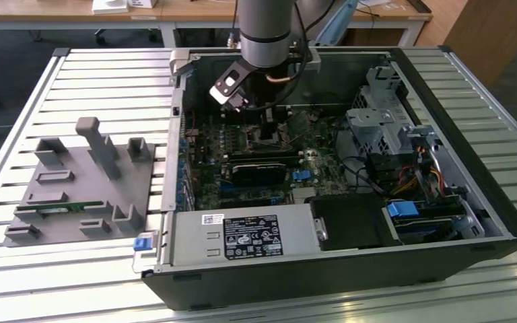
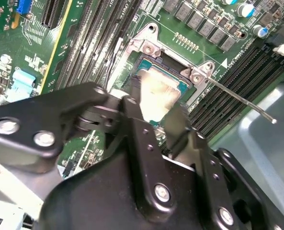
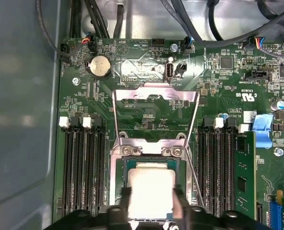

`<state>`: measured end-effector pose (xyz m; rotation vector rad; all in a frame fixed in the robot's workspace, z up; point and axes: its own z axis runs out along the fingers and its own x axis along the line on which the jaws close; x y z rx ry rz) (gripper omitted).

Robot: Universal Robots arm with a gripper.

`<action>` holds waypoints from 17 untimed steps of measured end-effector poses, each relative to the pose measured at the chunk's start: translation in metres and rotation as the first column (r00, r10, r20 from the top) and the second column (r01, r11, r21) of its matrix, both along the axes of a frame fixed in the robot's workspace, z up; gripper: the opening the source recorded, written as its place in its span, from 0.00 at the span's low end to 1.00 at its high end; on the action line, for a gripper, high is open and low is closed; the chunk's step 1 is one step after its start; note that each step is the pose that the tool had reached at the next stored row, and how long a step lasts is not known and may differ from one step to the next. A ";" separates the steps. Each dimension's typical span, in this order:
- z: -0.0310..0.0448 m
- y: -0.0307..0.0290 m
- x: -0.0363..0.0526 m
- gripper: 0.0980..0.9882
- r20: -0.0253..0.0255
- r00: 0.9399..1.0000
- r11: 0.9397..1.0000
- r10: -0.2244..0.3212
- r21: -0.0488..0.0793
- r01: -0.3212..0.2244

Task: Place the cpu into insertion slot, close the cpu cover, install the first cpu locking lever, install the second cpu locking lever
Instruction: 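Place the cpu into insertion slot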

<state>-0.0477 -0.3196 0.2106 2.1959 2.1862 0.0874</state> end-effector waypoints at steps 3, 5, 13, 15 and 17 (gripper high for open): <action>0.0003 0.0000 0.0006 0.30 -0.002 1.000 1.000 0.000 0.000 0.000; 0.0004 -0.0001 0.0010 0.16 -0.004 1.000 1.000 0.000 0.000 0.000; 0.0005 -0.0001 0.0049 0.01 -0.015 1.000 1.000 0.000 0.000 0.000; 0.0005 0.0000 0.0051 0.01 -0.016 1.000 1.000 0.000 0.000 0.000; 0.0010 0.0000 0.0052 0.01 -0.017 1.000 1.000 0.000 0.000 0.000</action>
